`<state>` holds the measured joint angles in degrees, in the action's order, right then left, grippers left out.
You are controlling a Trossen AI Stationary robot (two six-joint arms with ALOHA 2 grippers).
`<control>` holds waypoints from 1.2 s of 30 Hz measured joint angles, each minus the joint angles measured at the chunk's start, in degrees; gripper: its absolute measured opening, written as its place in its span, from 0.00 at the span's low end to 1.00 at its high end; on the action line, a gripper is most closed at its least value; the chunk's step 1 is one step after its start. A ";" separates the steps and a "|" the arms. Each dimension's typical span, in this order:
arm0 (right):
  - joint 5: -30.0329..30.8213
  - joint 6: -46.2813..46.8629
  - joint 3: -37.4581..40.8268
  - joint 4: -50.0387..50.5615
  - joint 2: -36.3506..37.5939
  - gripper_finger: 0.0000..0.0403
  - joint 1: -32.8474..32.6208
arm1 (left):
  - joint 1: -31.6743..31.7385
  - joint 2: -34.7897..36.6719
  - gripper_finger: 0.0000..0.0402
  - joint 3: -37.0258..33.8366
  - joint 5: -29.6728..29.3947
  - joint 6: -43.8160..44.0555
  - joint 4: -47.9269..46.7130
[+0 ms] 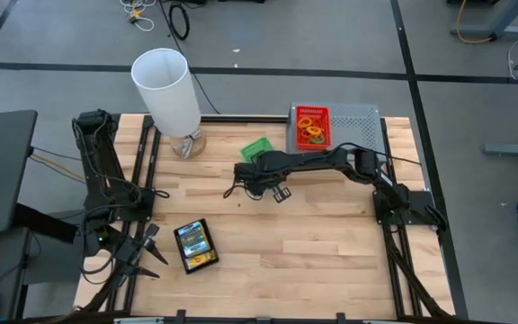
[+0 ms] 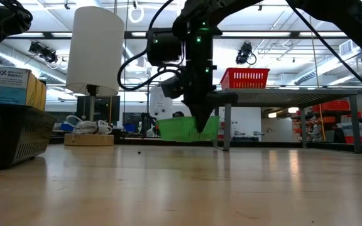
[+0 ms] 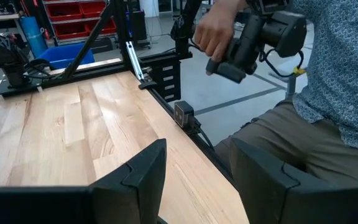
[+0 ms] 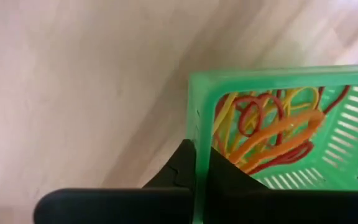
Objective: Pick & Place Office Desk Supplies
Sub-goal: Put the green bin on the shelf
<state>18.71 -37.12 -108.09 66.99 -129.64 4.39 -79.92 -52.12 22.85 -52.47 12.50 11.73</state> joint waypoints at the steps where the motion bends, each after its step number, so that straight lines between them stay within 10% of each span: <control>1: 0.93 0.39 -0.63 1.30 0.00 0.01 -0.08 | 0.00 0.00 0.45 0.00 0.01 0.01 -0.01; 18: 1.40 10.74 -27.06 22.98 0.27 0.00 0.05 | 0.00 0.00 0.45 0.00 0.38 0.06 -0.01; 36: -2.44 18.28 -25.55 23.03 2.32 0.00 4.02 | 0.00 0.00 0.45 0.00 0.63 -0.04 -0.05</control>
<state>16.27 -18.83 -133.64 90.02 -127.33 8.42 -79.92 -52.12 22.85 -51.83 12.46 11.68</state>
